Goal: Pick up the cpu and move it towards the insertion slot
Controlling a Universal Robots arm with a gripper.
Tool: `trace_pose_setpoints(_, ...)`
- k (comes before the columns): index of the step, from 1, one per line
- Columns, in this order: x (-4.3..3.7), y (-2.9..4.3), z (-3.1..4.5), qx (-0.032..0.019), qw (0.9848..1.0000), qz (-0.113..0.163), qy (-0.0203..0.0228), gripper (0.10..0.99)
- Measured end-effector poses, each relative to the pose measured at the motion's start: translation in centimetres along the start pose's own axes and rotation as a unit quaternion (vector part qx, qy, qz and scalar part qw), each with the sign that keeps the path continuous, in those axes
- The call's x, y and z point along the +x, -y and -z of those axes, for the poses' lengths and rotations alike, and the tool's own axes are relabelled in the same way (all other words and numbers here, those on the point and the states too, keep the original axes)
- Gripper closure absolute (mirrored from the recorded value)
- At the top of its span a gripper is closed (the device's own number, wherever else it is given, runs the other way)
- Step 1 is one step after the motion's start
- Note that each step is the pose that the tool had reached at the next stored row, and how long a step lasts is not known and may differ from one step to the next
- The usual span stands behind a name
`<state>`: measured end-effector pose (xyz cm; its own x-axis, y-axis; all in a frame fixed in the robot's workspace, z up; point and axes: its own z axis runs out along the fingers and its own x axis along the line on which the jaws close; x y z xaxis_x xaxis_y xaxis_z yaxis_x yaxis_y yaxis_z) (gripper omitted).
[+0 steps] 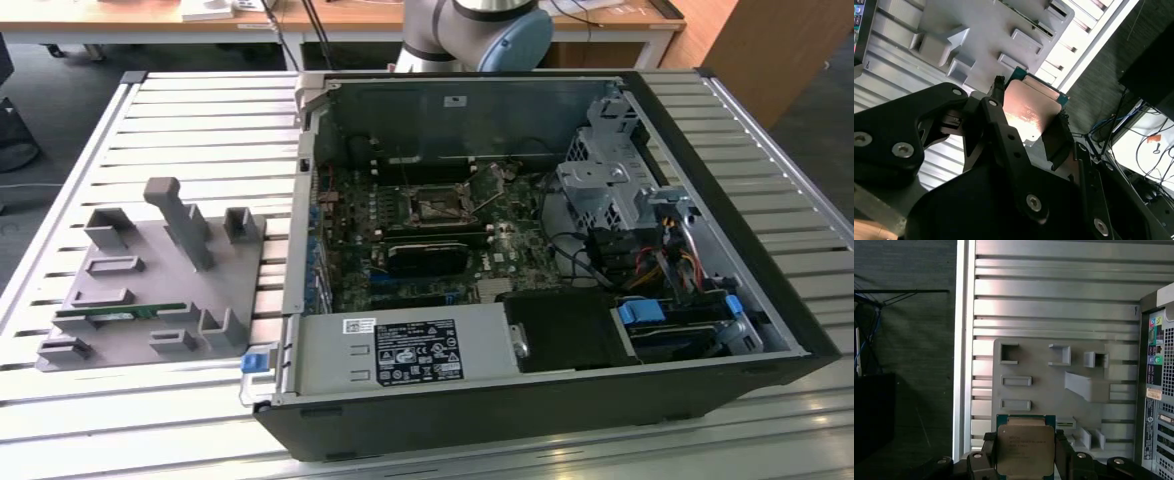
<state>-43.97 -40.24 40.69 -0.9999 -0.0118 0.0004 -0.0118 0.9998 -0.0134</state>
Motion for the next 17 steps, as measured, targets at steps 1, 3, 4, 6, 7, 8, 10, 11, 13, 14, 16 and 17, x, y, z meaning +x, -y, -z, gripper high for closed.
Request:
trace_pose_setpoints(1,-0.17,0.0,0.01,0.0,1.0,0.0,0.0,0.541)
trace_pose_setpoints(3,-0.46,0.01,0.0,0.0,1.0,0.0,0.0,0.541)
trace_pose_setpoints(4,-0.61,0.01,0.01,0.0,1.0,0.0,-0.0001,0.541)
trace_pose_setpoints(6,-0.99,0.01,0.01,0.0,1.0,0.0,-0.0001,0.541)
trace_pose_setpoints(7,-1.13,0.01,0.0,0.0,1.0,0.0,0.0,0.541)
trace_pose_setpoints(8,-1.24,0.01,0.0,0.0,1.0,0.0,0.0,0.541)
trace_pose_setpoints(10,-1.47,0.02,0.0,0.0,1.0,0.0,0.0,0.541)
trace_pose_setpoints(11,-1.6,0.01,0.01,0.0,1.0,0.0,0.0,0.541)
trace_pose_setpoints(13,-1.87,0.02,0.0,0.0,1.0,0.0,0.0,0.541)
trace_pose_setpoints(14,-1.99,0.02,0.0,0.0,1.0,0.0,0.0,0.541)
trace_pose_setpoints(16,-2.18,0.03,0.0,0.0,1.0,0.0,0.0,0.541)
trace_pose_setpoints(17,-2.29,0.03,0.0,0.0,1.0,0.0,0.0,0.541)
